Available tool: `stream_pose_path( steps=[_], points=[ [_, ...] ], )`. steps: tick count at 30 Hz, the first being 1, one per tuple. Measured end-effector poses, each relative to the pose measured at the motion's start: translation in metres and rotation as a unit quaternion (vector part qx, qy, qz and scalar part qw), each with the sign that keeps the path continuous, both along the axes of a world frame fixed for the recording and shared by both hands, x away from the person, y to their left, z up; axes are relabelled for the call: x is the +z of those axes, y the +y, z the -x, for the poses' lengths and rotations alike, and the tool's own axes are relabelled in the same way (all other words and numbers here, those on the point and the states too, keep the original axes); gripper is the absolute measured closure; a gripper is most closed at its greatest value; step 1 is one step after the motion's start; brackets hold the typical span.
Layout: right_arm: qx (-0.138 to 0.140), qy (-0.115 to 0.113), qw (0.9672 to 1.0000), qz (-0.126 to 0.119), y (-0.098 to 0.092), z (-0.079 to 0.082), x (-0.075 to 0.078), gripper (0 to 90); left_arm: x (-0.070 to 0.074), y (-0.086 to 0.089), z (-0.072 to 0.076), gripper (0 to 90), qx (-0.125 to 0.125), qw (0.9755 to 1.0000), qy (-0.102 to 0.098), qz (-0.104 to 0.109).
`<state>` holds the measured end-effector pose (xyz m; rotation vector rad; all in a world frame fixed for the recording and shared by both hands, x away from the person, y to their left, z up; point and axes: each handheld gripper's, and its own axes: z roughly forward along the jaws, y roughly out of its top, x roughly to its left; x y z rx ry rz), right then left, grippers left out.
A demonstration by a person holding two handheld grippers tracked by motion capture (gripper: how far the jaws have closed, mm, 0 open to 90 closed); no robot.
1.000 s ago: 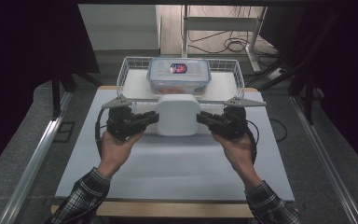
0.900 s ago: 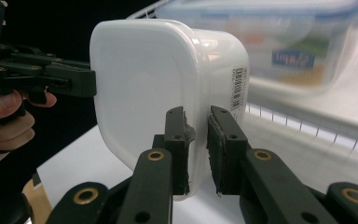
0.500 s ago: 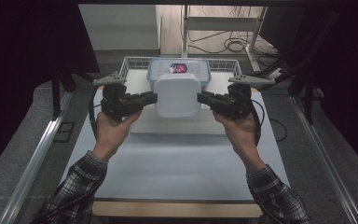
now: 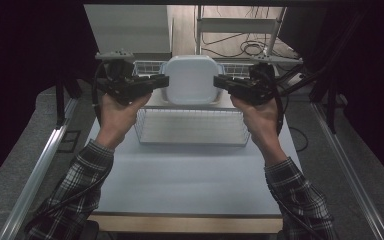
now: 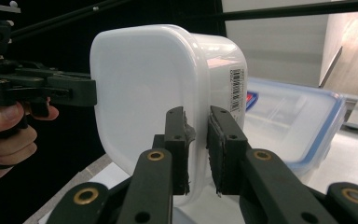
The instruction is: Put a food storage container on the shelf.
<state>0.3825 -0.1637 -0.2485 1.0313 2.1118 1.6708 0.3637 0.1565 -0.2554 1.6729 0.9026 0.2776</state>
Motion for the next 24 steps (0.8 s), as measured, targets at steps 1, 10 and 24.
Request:
stream_pose_path(
  steps=[1,10,24],
  points=[
    [-0.001,0.000,1.0000,-0.002,0.000,-0.002,0.003,78.3,0.003,0.000,-0.002,79.4,0.000,1.0000,-0.001,0.001],
    [-0.018,0.002,0.9998,-0.004,0.002,-0.022,0.019,77.9,0.016,-0.001,-0.027,79.4,0.000,1.0000,0.008,0.006],
    [-0.031,0.031,0.9990,0.007,0.011,-0.050,0.011,76.5,0.006,0.002,-0.051,77.6,0.013,0.9993,0.035,0.007]
  ],
)
